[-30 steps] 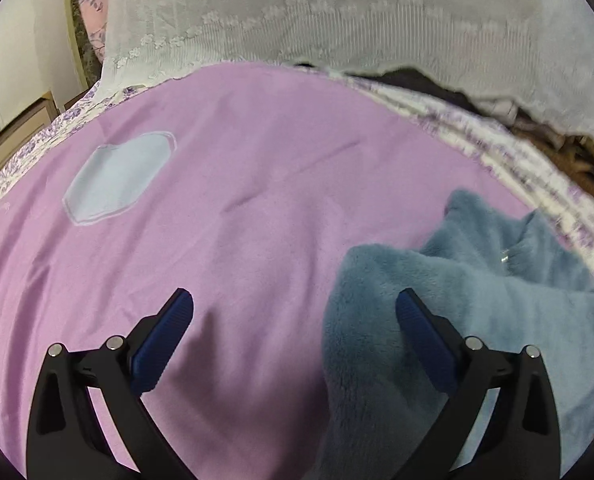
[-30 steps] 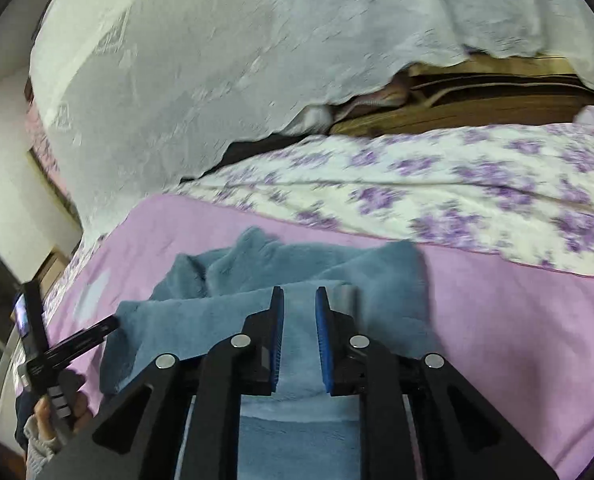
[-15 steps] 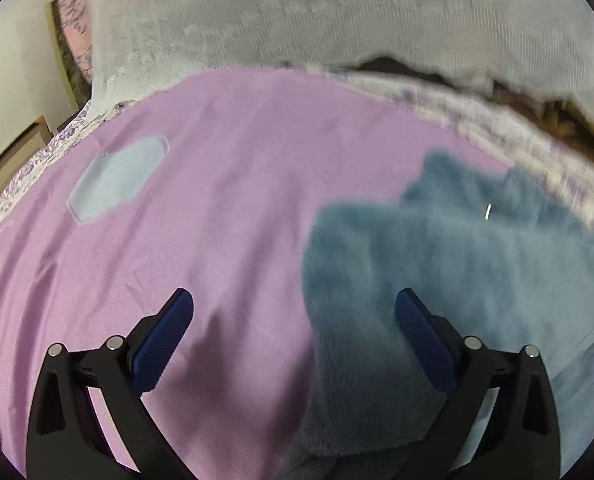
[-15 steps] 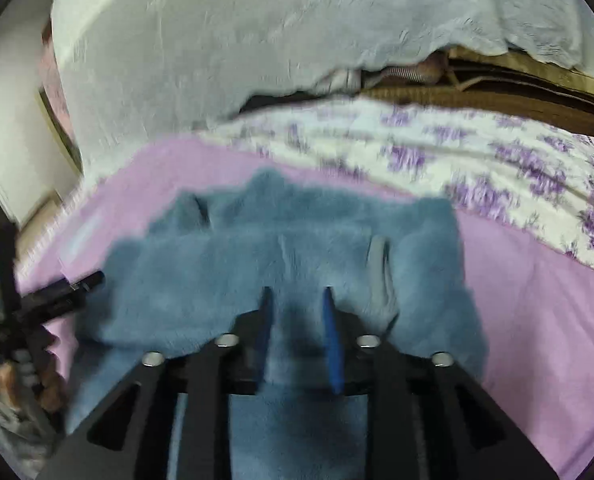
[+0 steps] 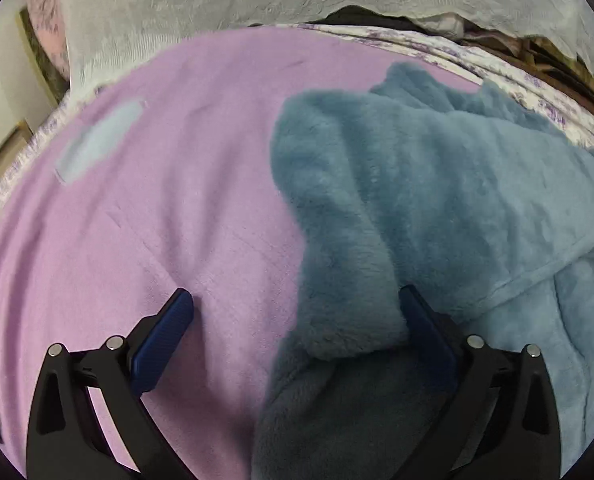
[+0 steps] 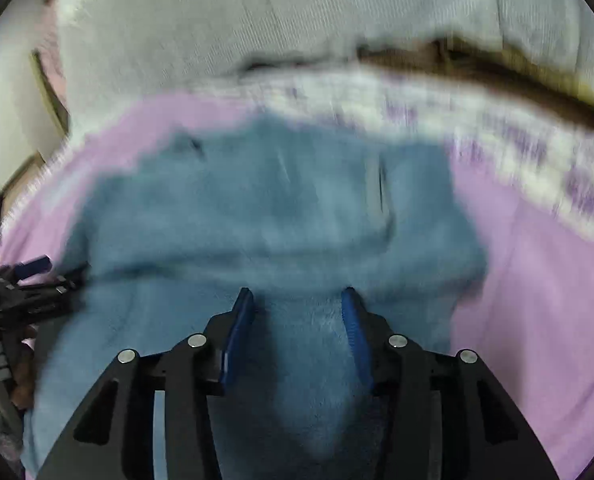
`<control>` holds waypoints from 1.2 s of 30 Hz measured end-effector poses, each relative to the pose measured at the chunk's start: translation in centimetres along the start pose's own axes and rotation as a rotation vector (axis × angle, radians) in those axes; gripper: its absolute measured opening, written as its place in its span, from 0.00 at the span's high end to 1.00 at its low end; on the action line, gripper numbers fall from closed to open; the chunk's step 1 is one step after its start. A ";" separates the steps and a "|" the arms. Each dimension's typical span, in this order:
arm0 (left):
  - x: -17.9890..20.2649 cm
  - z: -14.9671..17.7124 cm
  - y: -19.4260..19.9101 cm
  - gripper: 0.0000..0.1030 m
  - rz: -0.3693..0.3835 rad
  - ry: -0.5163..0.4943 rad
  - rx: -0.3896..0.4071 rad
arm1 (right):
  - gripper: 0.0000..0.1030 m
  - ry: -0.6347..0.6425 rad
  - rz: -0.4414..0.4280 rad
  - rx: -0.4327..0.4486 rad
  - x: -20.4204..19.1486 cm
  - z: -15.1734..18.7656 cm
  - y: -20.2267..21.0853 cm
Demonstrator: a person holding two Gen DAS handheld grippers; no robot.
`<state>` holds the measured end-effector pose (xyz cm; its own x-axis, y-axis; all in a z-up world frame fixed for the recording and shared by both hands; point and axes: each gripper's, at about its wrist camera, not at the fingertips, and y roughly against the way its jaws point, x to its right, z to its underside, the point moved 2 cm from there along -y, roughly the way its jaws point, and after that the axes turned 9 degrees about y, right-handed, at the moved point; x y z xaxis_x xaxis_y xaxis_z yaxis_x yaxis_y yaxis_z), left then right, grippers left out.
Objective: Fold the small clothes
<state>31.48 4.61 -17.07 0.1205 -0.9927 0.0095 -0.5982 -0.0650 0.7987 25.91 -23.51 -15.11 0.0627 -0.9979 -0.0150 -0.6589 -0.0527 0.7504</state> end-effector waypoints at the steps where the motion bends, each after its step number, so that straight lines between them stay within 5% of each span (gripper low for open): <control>1: -0.5 0.0 0.3 0.04 0.012 0.026 -0.005 | 0.57 -0.027 0.013 0.032 0.4 0.0 1.0; 7: -2.5 2.7 3.7 0.04 0.125 0.099 0.013 | 0.51 -0.075 -0.005 0.073 0.6 2.9 4.5; 21: -4.8 11.8 8.1 0.04 0.267 0.046 -0.034 | 0.41 -0.174 0.038 0.137 3.3 11.6 12.2; 29: -5.2 15.4 10.6 0.04 0.377 0.019 -0.053 | 0.40 -0.214 -0.038 0.132 3.3 15.3 14.1; 36: -4.9 15.6 10.5 0.04 0.386 0.017 -0.059 | 0.42 -0.264 -0.114 0.116 3.8 16.8 14.4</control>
<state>12.30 7.22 -18.10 -0.0909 -0.9410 0.3259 -0.5560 0.3194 0.7674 4.07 -28.71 -15.43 -0.0459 -0.9596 -0.2776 -0.7412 -0.1536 0.6535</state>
